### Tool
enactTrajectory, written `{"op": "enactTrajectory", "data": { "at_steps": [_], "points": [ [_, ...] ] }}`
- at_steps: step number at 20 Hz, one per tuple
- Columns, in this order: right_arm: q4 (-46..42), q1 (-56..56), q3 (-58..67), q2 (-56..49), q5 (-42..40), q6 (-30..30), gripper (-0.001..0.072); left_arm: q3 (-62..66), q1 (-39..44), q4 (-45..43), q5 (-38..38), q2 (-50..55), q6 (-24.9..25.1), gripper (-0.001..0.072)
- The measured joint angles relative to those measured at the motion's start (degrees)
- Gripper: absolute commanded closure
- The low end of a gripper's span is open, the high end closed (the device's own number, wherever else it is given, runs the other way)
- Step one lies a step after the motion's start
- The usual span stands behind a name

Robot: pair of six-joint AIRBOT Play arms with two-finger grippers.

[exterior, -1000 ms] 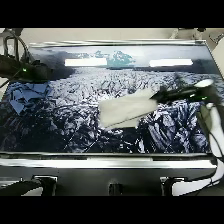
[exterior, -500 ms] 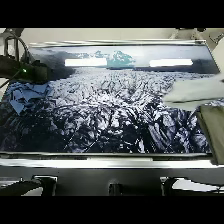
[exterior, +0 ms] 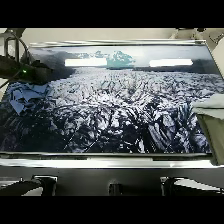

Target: Fold the clothes and pants, and hang the long-sleeved shirts on hangers.

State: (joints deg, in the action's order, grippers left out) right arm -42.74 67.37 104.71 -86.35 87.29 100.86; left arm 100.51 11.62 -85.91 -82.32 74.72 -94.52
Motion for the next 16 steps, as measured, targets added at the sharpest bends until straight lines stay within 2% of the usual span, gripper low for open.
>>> {"op": "enactTrajectory", "data": {
  "at_steps": [1, 2, 5, 7, 16],
  "points": [
    [-1.5, 1.5, 0.1, 0.0, 0.8, 1.4, 0.0618, 0.0, 0.0, 0.0, -0.2, -0.1, 0.0, 0.0682],
    [-4.0, 2.8, 0.1, 0.0, 1.8, 2.6, 0.0611, 0.0, 0.0, 0.0, -0.4, -0.2, 0.0, 0.0682],
    [-15.8, 4.8, -1.2, 0.1, 5.8, 4.5, 0.0660, 0.0, 0.0, 0.0, -1.2, -0.5, 0.1, 0.0682],
    [-21.7, 5.4, -4.2, 0.9, 7.0, 4.9, 0.0663, 0.0, 0.1, 0.0, -1.4, -0.7, 0.1, 0.0682],
    [-35.4, 6.0, -22.8, 3.7, 5.2, 3.7, 0.0664, 0.0, 1.7, 0.0, -1.7, -0.9, -0.5, 0.0682]
  ]
}}
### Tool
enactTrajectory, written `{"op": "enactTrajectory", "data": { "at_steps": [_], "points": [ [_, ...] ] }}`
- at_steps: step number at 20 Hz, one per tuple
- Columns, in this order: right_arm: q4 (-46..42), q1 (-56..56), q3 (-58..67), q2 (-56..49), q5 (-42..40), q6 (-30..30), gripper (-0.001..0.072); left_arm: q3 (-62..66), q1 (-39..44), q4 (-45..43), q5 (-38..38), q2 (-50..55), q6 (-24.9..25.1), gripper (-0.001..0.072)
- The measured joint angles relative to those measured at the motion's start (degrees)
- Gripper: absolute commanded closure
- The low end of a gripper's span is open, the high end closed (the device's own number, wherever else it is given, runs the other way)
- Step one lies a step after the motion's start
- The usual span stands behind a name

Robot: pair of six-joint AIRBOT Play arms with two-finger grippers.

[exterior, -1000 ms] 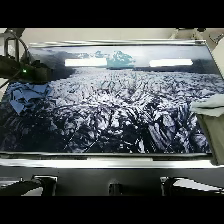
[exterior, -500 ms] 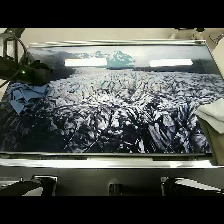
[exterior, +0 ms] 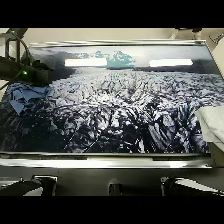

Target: Fold the clothes and pants, and hang the long-sleeved shirts on hangers.

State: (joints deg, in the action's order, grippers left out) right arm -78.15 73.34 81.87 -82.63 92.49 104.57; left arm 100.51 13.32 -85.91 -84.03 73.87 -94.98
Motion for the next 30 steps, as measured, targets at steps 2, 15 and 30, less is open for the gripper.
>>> {"op": "enactTrajectory", "data": {
  "at_steps": [2, 15, 30],
  "points": [
    [-2.1, 0.0, -2.5, 0.1, -0.7, -0.2, 0.0664, 0.0, 0.3, 0.0, 0.0, 0.0, -0.4, 0.0682],
    [1.6, 0.0, 1.6, 1.2, -1.6, -5.7, 0.0013, 0.0, 0.7, 0.0, 0.0, 0.0, -1.0, 0.0682],
    [2.8, -54.9, 13.4, 1.7, -4.1, -14.1, 0.0122, -9.8, 1.8, -7.1, 2.8, 4.7, -4.2, -0.0001]
  ]
}}
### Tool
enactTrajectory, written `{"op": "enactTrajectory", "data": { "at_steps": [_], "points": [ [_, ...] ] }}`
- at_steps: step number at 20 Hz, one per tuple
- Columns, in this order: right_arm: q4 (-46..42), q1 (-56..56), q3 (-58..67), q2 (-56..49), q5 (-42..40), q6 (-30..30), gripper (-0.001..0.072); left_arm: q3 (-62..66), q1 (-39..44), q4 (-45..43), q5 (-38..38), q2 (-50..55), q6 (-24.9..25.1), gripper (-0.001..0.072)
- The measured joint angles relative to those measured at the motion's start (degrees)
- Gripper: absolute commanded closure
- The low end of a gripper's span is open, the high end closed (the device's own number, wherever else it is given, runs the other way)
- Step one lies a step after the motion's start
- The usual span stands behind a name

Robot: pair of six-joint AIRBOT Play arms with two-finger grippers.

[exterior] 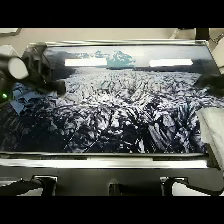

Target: Fold the clothes and pants, and hang the long-sleeved shirts on hangers.

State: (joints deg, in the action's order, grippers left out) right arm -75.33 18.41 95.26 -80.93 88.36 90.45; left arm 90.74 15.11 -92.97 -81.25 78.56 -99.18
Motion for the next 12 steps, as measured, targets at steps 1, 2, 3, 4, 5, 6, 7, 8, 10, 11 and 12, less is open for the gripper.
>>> {"op": "enactTrajectory", "data": {
  "at_steps": [1, 2, 3, 4, 5, 6, 7, 8, 10, 11, 12],
  "points": [
    [-1.0, -2.4, -3.8, 0.2, 1.3, 0.0, 0.0123, -4.2, 0.2, -0.3, 0.2, -1.8, -0.4, 0.0000],
    [-2.2, -4.3, -7.4, 0.8, 1.9, 0.0, 0.0122, -8.7, 0.3, -0.4, 1.7, -4.0, -1.6, -0.0001],
    [-2.8, -5.5, -10.2, 1.5, 1.8, 0.2, 0.0115, -13.4, 0.4, -0.5, 3.8, -6.3, -2.9, 0.0000],
    [-3.4, -6.4, -12.6, 2.1, 1.4, 0.5, 0.0111, -17.6, 0.5, -0.6, 5.8, -8.3, -4.0, 0.0000],
    [-3.6, -7.1, -14.3, 2.8, 0.5, 0.9, 0.0111, -20.7, 0.5, -0.6, 7.6, -9.8, -4.9, 0.0000],
    [-3.6, -7.6, -15.3, 3.2, 0.1, 1.1, 0.0111, -23.1, 0.6, -0.6, 8.7, -10.7, -5.4, 0.0000],
    [-3.9, -7.9, -16.2, 3.5, -0.3, 1.4, 0.0111, -24.8, 0.6, -0.6, 9.7, -11.4, -6.1, 0.0000],
    [-4.0, -8.2, -16.8, 3.8, -0.7, 1.6, 0.0111, -26.0, 0.6, -0.6, 10.6, -11.9, -6.3, -0.0001],
    [-4.2, -8.5, -17.5, 4.0, -1.0, 1.7, 0.0111, -27.5, 0.6, -0.6, 11.5, -12.5, -6.8, -0.0001],
    [-4.2, -8.6, -17.7, 4.2, -1.2, 1.9, 0.0111, -28.0, 0.6, -0.7, 11.9, -12.7, -7.0, -0.0001],
    [-4.2, -8.6, -17.9, 4.2, -1.2, 1.9, 0.0111, -28.4, 0.6, -0.7, 12.0, -12.8, -7.1, 0.0000]
  ]
}}
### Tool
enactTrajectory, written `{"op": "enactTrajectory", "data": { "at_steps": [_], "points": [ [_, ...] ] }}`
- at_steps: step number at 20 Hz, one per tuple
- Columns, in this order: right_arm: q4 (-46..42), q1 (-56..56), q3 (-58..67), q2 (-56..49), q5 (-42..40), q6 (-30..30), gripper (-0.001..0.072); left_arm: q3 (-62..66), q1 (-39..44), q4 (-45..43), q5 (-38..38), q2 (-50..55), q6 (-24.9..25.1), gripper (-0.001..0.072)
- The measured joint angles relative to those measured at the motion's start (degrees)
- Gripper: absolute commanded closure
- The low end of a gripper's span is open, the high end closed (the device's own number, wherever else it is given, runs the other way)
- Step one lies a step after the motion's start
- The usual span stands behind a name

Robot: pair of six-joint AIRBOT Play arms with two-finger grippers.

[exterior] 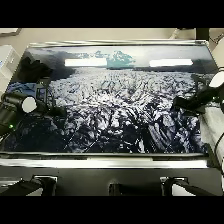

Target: Fold the clothes and pants, and hang the long-sleeved shirts on hangers.

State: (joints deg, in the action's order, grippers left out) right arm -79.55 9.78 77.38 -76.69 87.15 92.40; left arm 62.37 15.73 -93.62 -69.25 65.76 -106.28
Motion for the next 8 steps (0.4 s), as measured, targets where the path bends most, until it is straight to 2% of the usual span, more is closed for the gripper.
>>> {"op": "enactTrajectory", "data": {
  "at_steps": [8],
  "points": [
    [-0.2, -0.1, -0.3, 0.1, -0.3, 0.1, 0.0111, -0.8, 0.0, 0.0, 0.7, -0.3, -0.2, -0.0001]
  ]
}}
